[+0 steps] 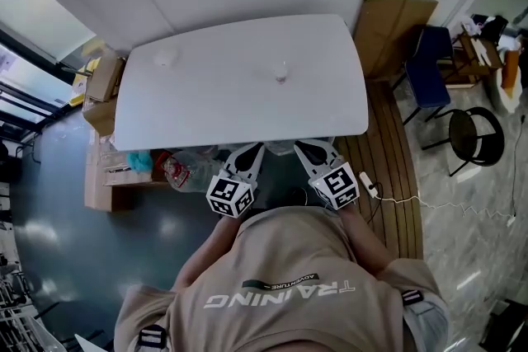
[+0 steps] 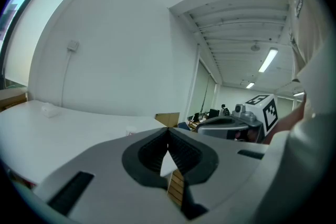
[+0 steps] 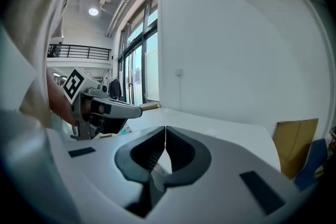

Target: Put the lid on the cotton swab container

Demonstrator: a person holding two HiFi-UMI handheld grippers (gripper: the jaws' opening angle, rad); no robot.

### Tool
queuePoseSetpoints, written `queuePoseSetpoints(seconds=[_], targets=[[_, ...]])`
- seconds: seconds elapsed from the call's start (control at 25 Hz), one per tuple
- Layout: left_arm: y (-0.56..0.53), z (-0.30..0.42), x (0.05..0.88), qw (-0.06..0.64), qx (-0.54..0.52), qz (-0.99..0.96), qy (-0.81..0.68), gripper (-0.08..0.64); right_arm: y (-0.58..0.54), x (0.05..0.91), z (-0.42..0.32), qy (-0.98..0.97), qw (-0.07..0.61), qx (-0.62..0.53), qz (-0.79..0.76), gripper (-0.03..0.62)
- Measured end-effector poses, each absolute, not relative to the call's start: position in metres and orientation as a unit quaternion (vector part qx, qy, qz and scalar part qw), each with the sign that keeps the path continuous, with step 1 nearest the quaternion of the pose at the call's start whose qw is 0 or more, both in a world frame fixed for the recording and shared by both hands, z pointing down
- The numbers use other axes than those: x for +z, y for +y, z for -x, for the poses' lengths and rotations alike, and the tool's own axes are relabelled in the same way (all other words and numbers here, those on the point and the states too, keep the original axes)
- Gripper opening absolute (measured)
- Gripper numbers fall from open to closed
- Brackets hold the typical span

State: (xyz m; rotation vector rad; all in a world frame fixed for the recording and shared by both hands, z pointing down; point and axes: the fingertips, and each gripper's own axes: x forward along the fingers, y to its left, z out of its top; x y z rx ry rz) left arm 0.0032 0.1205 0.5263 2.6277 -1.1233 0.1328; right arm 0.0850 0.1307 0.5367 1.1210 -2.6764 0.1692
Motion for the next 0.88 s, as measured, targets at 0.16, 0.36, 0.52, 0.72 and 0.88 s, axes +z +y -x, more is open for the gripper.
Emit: queuePoseSetpoints(seconds=[0.16,0.36,0.52,0.72,0.88], targets=[[0.107,-0.010,0.521,0.139,0.054,-0.910,-0.386,0.012,0.117,0.547,-0.089,-0.912,0.111,0.079,-0.386,0.018],[0.092,-0.003,0.519,0.137,0.069,-0.914,-0.377,0.012,0.110,0.550,-0.080,-0.911,0.109,0.089,-0.387,0.018],[0.069,0.003,0.530,0.149,0.069,-0.912,-0.376,0.012,0.097,0.552,-0.073,-0.909,0.110,0.092,-0.391,0.018],[0.029,-0.002,0.533,0.147,0.060,-0.919,-0.361,0.012,0.063,0.548,-0.074,-0.903,0.122,0.083,-0.404,0.018],[-0.016,0.003,0.524,0.131,0.046,-0.924,-0.357,0.012,0.021,0.538,-0.072,-0.895,0.121,0.072,-0.423,0.018]])
